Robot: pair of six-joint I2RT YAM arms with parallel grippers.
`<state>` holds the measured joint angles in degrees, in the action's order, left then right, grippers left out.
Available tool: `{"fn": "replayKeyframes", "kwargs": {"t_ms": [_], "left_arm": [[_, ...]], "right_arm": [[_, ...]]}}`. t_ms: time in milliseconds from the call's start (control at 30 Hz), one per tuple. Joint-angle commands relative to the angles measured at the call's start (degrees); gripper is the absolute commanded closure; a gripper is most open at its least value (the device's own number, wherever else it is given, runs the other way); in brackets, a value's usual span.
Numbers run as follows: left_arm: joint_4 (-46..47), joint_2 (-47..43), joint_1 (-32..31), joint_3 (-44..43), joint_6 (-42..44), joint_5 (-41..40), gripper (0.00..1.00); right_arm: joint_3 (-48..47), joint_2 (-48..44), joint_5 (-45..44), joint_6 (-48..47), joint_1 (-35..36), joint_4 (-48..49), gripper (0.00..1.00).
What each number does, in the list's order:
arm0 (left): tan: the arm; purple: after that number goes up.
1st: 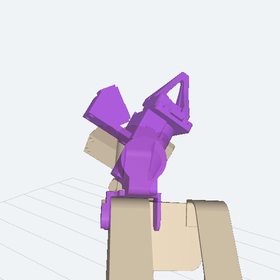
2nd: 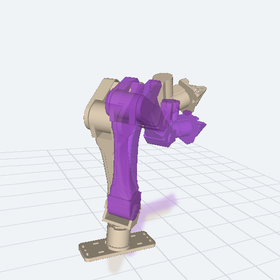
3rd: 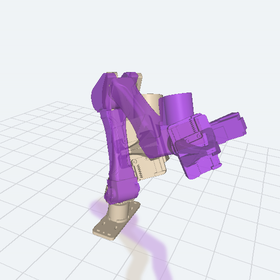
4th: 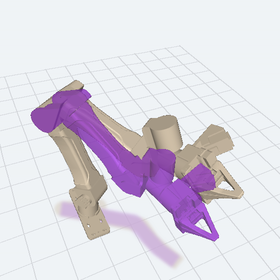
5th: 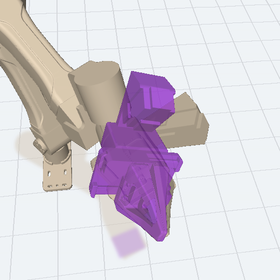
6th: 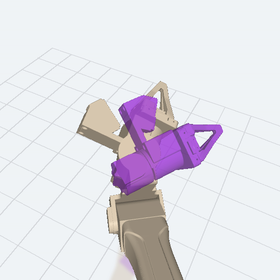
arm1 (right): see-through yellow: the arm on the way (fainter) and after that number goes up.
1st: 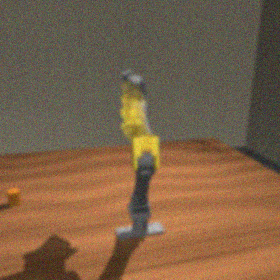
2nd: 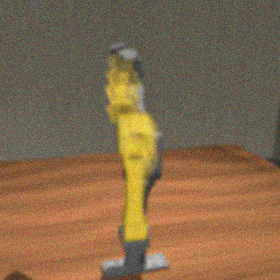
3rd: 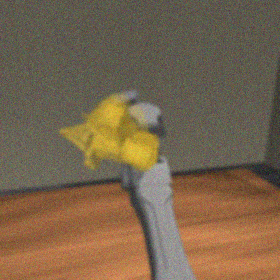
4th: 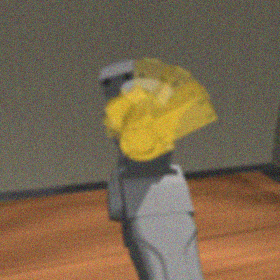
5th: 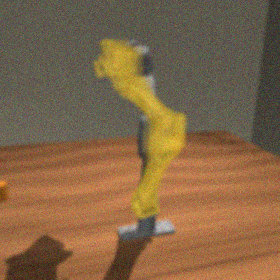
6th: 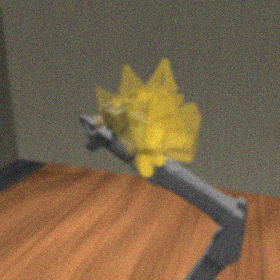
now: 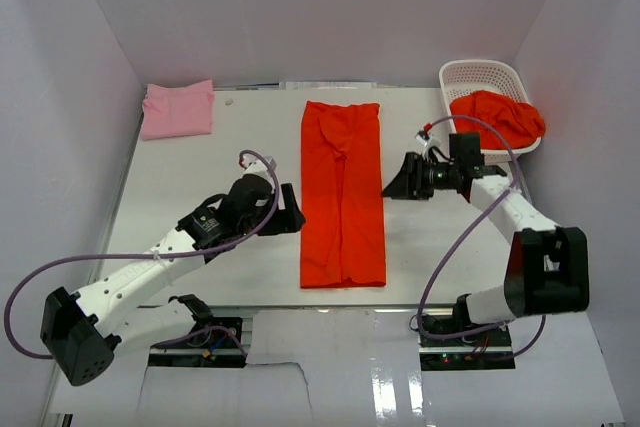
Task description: Fold and stack the t-shirts
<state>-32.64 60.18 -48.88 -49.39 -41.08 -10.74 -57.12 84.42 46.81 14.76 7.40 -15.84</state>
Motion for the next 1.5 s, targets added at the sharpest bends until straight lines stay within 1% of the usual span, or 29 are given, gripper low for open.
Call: {"fn": "replayKeyframes", "kwargs": {"t_ms": [0, 33, 100, 167, 200, 267, 300, 400, 433, 500, 600, 867, 1000, 1100, 1300, 1467], "left_arm": [[4.16, -2.09, 7.74, 4.29, 4.95, 10.99, 0.12], [5.04, -1.30, 8.36, 4.91, 5.57, 14.75, 0.12], [6.70, 0.80, 8.80, 6.58, 5.84, 17.05, 0.12], [8.64, 1.51, 8.80, 9.29, 5.05, 18.56, 0.13], [9.78, 1.95, 8.80, 10.44, 4.70, 19.43, 0.13], [12.68, 2.31, 8.80, 12.46, 4.17, 21.72, 0.13], [13.91, 2.48, 8.80, 14.30, 3.56, 22.43, 0.13], [15.15, 2.48, 8.80, 16.95, 2.50, 24.62, 0.14], [15.59, 2.05, 8.80, 18.69, 1.89, 24.89, 0.14], [15.68, 1.08, 8.80, 20.02, 1.44, 25.16, 0.14], [15.86, -0.24, 8.80, 22.05, 0.48, 25.68, 0.14], [16.56, 1.95, 8.80, 23.81, -0.93, 26.21, 0.14], [17.87, 3.80, 8.80, 24.34, -1.28, 26.74, 0.14], [19.98, 4.41, 8.80, 25.65, -1.81, 27.35, 0.14], [25.95, 5.64, 8.80, 28.38, -4.09, 29.90, 0.16], [28.07, 7.75, 8.80, 29.52, -4.71, 30.61, 0.18]], "right_arm": [[8.67, -10.13, -1.27, -3.52, -0.10, -1.92, 0.42], [10.61, -13.90, -1.98, -3.34, -0.02, -2.35, 0.41], [16.48, -19.00, -2.33, -1.94, -0.02, -2.62, 0.41], [19.75, -21.66, -2.07, -0.01, -0.02, -2.88, 0.41], [22.90, -22.71, -1.11, 0.44, -0.02, -2.89, 0.41], [25.38, -24.83, -1.45, 0.62, 0.07, -4.37, 0.42], [28.27, -26.22, -1.37, 0.88, 0.07, -4.38, 0.43], [32.76, -28.17, -0.67, 1.67, 0.16, -3.77, 0.44], [35.56, -29.39, -0.58, 2.45, 0.16, -3.42, 0.44], [37.25, -31.32, -0.83, 4.03, 1.12, -2.28, 0.44], [37.35, -33.09, -3.73, 5.80, 1.39, -3.76, 0.46], [42.09, -35.38, -4.44, 11.25, 2.97, -0.69, 0.47], [48.58, -36.17, -2.69, 14.58, 3.24, 4.66, 0.47], [50.96, -36.44, -2.60, 16.17, 3.50, 7.74, 0.47], [54.13, -33.37, -1.63, 18.19, 3.85, 15.02, 0.47], [54.92, -29.94, -1.63, 18.99, 4.55, 19.52, 0.47]]}}
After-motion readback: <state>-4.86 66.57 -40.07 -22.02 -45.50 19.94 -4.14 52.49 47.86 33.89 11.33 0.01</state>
